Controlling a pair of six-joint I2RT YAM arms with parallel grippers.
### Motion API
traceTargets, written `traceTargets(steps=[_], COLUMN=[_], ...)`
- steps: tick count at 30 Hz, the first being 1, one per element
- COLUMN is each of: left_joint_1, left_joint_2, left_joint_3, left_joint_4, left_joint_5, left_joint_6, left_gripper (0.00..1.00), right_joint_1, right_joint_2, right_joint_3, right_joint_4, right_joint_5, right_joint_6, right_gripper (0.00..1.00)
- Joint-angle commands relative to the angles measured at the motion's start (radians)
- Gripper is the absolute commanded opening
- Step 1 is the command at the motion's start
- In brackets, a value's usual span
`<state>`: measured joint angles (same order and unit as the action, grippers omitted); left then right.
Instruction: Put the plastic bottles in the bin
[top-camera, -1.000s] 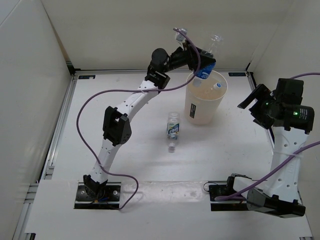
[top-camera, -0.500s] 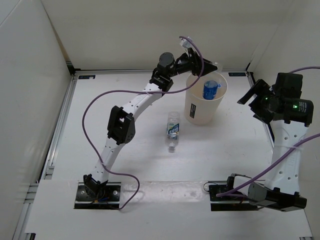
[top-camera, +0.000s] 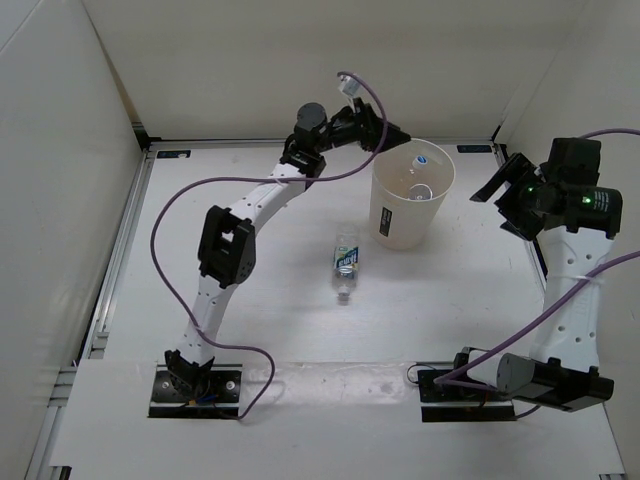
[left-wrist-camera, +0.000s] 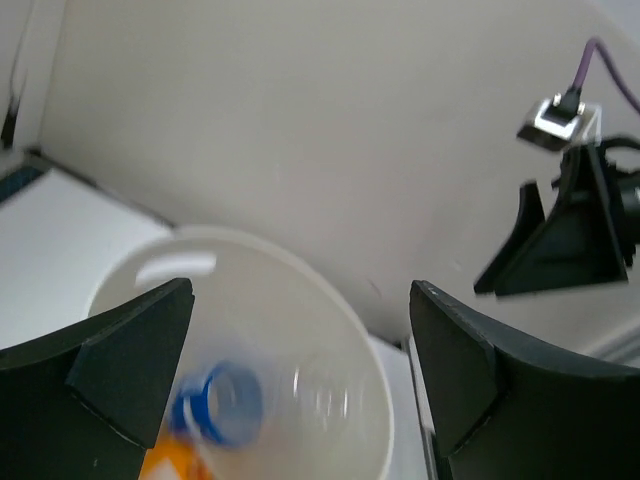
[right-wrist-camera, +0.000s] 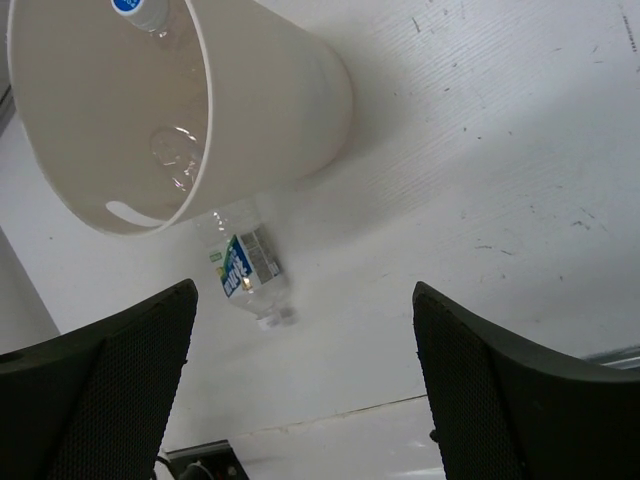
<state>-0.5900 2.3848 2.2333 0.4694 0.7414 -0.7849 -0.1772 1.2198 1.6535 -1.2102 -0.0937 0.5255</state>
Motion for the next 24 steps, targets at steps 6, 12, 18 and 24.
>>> traceTargets(steps=[6,12,18,24], left_joint_1=[0.021,-0.005,-0.027,-0.034], left_joint_2=[-0.320,-0.409,-0.565,-0.685], left_joint_3=[-0.260,-0.247,-0.343,-0.563], left_joint_4=[-0.384,-0.725,-1.055,-1.181], left_joint_5=[0.177,0.184,0.171,0.259], left_joint_6=[0.155,0.420,0.651,0.558], left_gripper=[1.00,1.00,1.00,1.00], right_joint_1=[-0.015,-0.013,-0.022,-0.032], right_joint_2=[0.024,0.024,-0.015,-0.092], right_joint_3=[0.022,-0.003,-0.098,-0.294], right_joint_4=[0.072,0.110,0.228,0.474], right_joint_5=[-0.126,-0.193,-0.316,-0.502], right_joint_6=[0.060,0.111,0.188,0.363], right_gripper=[0.90,0.90,0.90,0.90])
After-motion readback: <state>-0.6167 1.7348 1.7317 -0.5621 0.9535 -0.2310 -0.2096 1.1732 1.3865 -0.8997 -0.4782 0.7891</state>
